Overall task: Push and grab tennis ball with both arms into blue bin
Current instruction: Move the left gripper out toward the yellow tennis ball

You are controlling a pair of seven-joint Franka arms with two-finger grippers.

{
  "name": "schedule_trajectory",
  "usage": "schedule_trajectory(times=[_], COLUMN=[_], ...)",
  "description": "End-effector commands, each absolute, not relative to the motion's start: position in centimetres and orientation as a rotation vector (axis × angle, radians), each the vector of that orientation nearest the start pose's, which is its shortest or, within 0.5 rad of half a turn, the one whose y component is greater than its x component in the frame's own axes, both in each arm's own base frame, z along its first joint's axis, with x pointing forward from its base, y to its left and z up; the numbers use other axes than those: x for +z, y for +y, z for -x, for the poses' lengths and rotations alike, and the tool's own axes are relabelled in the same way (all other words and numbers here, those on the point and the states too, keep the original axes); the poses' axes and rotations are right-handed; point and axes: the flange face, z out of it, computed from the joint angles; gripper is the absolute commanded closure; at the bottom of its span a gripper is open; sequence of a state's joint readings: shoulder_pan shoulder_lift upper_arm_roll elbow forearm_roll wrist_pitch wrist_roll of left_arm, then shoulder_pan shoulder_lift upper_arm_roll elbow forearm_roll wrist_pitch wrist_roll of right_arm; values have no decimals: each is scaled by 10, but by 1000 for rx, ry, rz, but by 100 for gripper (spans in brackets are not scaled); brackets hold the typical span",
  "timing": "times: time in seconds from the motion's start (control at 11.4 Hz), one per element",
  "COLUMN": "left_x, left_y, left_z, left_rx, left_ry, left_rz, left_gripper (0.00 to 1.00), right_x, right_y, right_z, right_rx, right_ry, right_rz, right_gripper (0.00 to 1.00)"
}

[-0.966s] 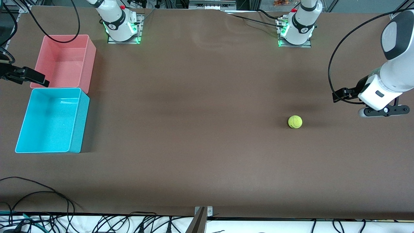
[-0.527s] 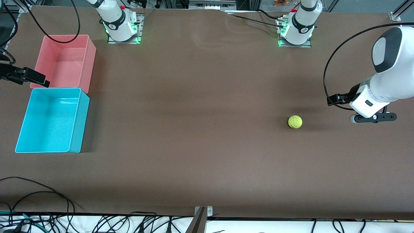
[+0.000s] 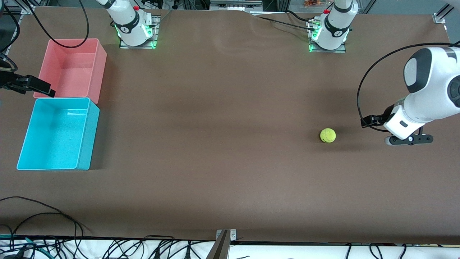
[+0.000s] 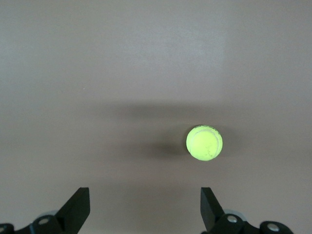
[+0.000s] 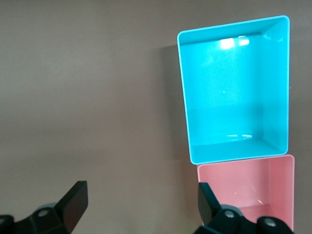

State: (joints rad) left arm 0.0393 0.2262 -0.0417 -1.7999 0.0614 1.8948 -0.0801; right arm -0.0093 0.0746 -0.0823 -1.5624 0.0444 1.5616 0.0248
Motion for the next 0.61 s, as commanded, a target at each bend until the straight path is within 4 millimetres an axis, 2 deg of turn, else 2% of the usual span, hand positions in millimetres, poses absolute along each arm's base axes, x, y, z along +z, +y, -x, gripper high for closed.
schedule_trajectory(times=[0.0, 0.18, 0.53], left_x=[382, 359, 311], left_y=[5, 4, 4], left_z=[-602, -597, -603], left_rx=[146, 130, 107], left_ry=[26, 34, 30], left_rz=[3069, 3074, 3090], left_gripper=[0, 0, 0], right_x=[589, 589, 589], right_y=[-48, -48, -49], right_z=[-575, -575, -575], right_rx=[105, 107, 107], right_ry=[163, 163, 160], right_rz=[3084, 3082, 3082], right_gripper=[0, 0, 0])
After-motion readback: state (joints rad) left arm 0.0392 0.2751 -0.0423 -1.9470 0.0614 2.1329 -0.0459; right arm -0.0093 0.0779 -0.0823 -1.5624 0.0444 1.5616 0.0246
